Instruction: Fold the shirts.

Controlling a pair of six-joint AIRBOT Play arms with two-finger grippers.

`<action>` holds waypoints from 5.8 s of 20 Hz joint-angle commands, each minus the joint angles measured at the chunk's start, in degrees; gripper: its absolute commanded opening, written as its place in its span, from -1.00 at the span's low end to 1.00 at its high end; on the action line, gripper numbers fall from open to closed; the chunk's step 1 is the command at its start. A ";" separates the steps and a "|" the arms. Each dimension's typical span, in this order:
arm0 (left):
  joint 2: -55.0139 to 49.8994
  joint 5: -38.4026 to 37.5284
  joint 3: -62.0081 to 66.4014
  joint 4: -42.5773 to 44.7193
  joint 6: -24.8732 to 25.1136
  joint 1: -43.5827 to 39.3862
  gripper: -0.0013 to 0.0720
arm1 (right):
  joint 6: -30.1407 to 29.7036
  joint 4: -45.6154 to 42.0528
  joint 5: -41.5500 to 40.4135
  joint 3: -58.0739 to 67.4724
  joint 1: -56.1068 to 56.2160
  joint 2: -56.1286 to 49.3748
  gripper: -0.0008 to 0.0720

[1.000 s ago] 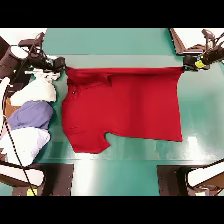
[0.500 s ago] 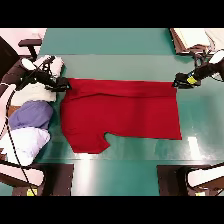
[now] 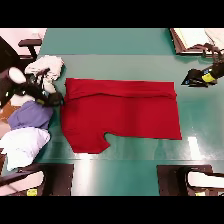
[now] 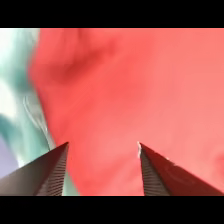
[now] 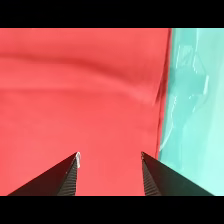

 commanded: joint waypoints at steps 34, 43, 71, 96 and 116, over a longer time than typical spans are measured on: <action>22.71 5.27 -25.46 -17.81 1.25 -0.02 -0.90 | -6.80 11.93 -10.32 -63.45 -25.51 22.77 0.07; 22.73 1.31 -25.11 -15.56 1.27 -0.02 -0.91 | -6.67 11.98 -14.58 -53.16 -11.39 15.58 -0.93; -10.62 12.04 4.74 -13.09 7.28 -0.02 -0.89 | -3.58 2.47 -8.07 -8.70 2.67 -6.73 -0.93; -13.44 14.93 16.63 -15.37 -0.90 -20.24 -0.90 | -17.53 25.62 -9.25 -25.20 -15.19 -12.61 0.31; -39.01 20.13 36.02 -20.46 -1.97 -38.75 -0.90 | -8.44 26.47 -6.60 7.34 15.74 5.95 -0.94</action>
